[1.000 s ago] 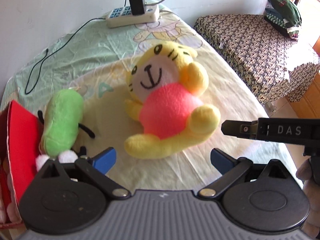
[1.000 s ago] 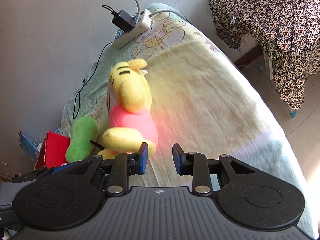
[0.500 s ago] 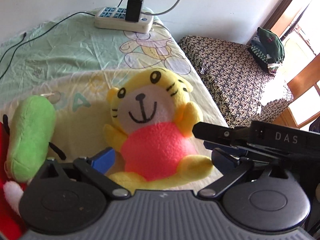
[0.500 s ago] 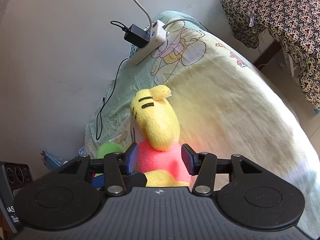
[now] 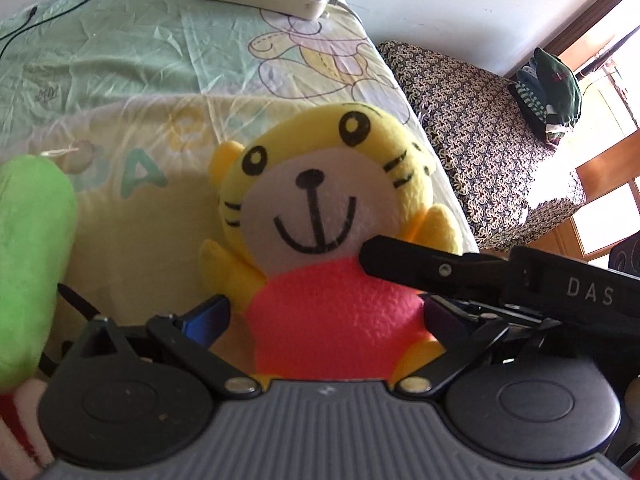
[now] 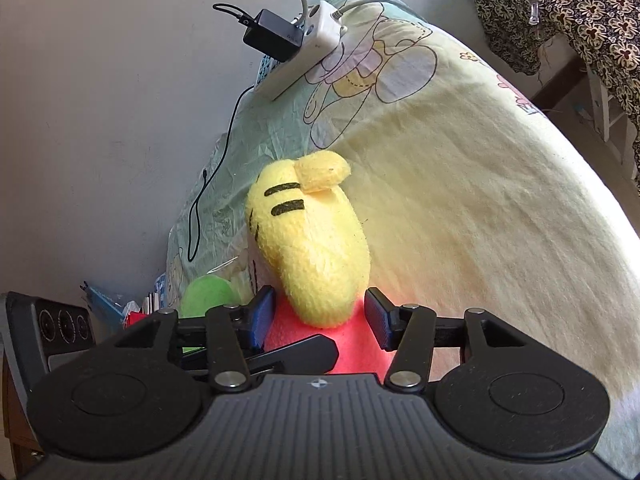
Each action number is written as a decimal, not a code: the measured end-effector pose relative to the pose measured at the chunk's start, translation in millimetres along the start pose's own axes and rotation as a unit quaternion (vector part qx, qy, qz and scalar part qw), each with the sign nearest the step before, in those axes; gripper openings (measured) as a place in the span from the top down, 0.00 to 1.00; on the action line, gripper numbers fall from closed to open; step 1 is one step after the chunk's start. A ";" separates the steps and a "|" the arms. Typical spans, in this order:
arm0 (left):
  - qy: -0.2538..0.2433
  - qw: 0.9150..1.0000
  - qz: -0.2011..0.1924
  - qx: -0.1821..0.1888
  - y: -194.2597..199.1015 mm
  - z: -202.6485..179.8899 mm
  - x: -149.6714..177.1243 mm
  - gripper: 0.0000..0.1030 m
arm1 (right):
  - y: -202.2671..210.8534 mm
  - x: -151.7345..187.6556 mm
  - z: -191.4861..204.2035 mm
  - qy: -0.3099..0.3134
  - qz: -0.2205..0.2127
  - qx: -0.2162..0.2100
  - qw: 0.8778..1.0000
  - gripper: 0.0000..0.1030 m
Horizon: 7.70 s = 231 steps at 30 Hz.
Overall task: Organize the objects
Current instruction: 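Move both grippers to the yellow tiger plush and grasp it, then lift the yellow tiger with both grippers toward the red box, then lower the yellow tiger into the red box with both grippers, then open both grippers and withdraw them from the tiger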
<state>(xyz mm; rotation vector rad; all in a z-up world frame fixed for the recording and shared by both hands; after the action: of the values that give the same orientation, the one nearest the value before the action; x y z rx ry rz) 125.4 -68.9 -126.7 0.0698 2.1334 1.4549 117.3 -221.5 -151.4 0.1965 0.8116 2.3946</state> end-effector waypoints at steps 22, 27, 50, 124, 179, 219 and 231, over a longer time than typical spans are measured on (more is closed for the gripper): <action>-0.011 1.000 -0.018 0.019 8.7 -12.3 3.9 0.05 | 8.5 12.1 2.4 -0.022 0.032 -0.039 0.999 0.52; -0.028 0.999 -0.022 0.019 22.6 -29.6 13.7 0.05 | 27.2 23.5 2.9 -0.012 0.024 -0.041 0.999 0.51; -0.027 0.998 -0.058 -0.011 87.7 -72.2 99.5 0.05 | 63.9 105.1 22.5 0.085 0.072 -0.045 0.993 0.51; 0.052 0.987 -0.151 -0.021 236.0 238.4 182.7 0.33 | -142.8 270.6 214.3 0.169 0.096 -0.001 0.981 0.52; 0.035 0.982 -0.148 -0.117 260.2 225.9 201.1 0.18 | -119.4 278.5 215.2 0.199 0.052 -0.034 0.978 0.49; 0.080 0.956 -0.114 -0.258 253.5 114.9 183.2 0.08 | -27.4 229.2 160.4 0.225 0.067 -0.074 0.969 0.49; 0.101 0.954 -0.107 -0.261 237.1 86.9 189.8 0.08 | -17.2 213.9 129.5 0.223 0.084 -0.060 0.969 0.49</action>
<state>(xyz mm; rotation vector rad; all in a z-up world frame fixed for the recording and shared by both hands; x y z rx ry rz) -55.8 166.8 -20.0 -0.5097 1.7627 1.9003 -6.9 -20.3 -68.2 -0.3499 0.8689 2.6833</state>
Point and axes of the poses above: each gripper's, at about its wrist camera, not at the fingertips, and y roughly against the way its jaws point, z to its left, x to its underside, the point moved 5 cm from there along -y, roughly the way its jaws point, and after that the axes turned 14 degrees about -y, right-handed, at the moved point
